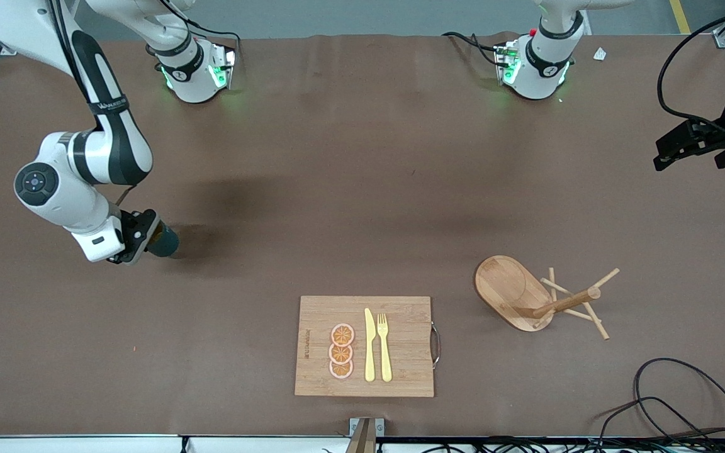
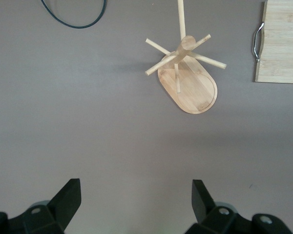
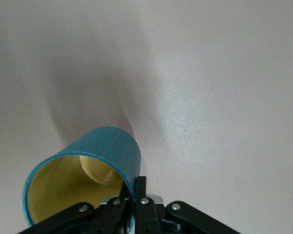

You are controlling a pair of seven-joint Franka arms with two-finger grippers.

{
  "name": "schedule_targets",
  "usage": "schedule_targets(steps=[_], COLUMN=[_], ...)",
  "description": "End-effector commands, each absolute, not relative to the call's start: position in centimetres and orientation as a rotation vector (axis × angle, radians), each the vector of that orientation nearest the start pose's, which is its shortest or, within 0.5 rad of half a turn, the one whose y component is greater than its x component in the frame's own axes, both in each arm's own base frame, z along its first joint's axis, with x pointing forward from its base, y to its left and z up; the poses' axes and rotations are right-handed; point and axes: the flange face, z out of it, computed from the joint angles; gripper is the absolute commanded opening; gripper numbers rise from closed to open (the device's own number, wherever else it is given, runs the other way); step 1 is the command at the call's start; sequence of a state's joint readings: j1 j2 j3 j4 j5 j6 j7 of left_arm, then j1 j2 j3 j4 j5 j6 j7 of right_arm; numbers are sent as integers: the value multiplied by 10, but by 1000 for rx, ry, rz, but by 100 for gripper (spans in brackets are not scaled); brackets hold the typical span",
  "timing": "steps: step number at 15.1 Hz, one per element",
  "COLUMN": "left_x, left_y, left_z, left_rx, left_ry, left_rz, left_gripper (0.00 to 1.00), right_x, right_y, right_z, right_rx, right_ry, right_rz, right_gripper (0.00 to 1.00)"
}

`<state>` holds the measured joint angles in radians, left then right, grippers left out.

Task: Transfer cup from left to right arm and place
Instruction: 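Carry the mug with the right gripper toward its own side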

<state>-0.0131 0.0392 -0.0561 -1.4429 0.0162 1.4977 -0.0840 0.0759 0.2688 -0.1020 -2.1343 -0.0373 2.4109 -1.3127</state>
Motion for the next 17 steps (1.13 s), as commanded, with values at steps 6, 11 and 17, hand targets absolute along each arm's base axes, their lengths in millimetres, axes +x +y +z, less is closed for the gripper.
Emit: schedule_targets(steps=[6, 11, 17], left_x=[551, 551, 551], left_y=[-37, -38, -40], left_z=[661, 661, 660], left_rx=[-3130, -3130, -3130], left_ry=[-33, -31, -26], left_rz=[-40, -40, -33], left_gripper=[100, 100, 100], right_x=[563, 563, 561], right_y=[-69, -59, -44], right_z=[253, 248, 244], right_rx=[-1997, -1743, -1708], right_ry=[-2450, -2668, -2700], right_rz=[72, 36, 7], right_gripper=[0, 1, 5])
